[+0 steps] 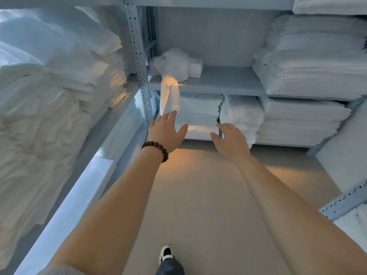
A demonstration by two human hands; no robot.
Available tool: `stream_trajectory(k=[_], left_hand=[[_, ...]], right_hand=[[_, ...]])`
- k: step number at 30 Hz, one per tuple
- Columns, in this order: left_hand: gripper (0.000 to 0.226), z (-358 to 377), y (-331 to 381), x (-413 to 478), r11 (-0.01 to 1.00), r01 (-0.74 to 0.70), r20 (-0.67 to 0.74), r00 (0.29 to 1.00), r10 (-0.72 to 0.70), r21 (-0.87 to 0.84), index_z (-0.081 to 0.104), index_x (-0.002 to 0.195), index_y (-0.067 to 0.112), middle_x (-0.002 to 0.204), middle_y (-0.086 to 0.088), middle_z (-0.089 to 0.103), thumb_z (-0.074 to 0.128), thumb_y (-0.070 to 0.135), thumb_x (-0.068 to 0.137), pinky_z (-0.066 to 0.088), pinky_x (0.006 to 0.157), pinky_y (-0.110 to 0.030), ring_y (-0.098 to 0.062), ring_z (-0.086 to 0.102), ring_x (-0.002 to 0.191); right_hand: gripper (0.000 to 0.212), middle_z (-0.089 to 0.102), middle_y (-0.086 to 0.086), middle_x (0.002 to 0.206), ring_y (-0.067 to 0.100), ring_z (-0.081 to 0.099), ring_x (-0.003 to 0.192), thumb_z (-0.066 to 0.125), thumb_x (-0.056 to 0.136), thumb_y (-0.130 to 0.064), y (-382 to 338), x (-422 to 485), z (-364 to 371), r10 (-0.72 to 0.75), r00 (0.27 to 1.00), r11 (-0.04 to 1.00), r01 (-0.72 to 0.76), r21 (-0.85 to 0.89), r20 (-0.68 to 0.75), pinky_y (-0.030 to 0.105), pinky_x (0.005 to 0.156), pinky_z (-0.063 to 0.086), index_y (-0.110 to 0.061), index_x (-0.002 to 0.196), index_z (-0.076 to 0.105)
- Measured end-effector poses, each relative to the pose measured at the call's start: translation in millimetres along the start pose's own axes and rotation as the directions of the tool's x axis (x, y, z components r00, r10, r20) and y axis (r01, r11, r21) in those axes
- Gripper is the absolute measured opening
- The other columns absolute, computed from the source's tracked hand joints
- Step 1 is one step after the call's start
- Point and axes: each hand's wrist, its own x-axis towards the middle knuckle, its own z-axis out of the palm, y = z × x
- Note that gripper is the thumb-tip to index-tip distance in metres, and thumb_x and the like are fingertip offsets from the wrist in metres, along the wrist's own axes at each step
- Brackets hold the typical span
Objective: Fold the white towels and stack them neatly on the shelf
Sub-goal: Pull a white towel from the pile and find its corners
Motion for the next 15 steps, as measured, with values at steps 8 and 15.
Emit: stream_trajectory(k=[8, 15], left_hand=[[0.062, 45.6, -28.5, 57.0, 0.999, 0.018, 0.039, 0.999, -0.019, 0.028, 0.030, 0.145, 0.015, 0.147, -0.006, 0.039, 0.039, 0.049, 0.093, 0.027, 0.109, -0.045, -0.026, 0.036, 0.133], [0.062, 84.0, -62.4, 151.5, 0.999, -0.003, 0.072, 0.997, 0.000, 0.043, 0.031, 0.144, 0.015, 0.145, -0.006, 0.041, 0.038, 0.051, 0.093, 0.030, 0.108, -0.045, -0.025, 0.038, 0.132]], right_hand=[[0.051, 0.043, 0.004, 0.146, 0.023, 0.037, 0.134, 0.042, 0.095, -0.044, 20.6, 62.0, 43.2, 0.019, 0.999, 0.999, -0.017, -0.041, 0.049, 0.041, 0.108, 0.033, -0.018, 0.138, 0.045], [0.048, 0.046, 0.002, 0.141, 0.023, 0.043, 0.127, 0.044, 0.095, -0.043, 30.0, 157.1, 71.1, 0.056, 0.998, 0.998, -0.054, -0.034, 0.035, 0.039, 0.102, 0.036, -0.018, 0.136, 0.046]])
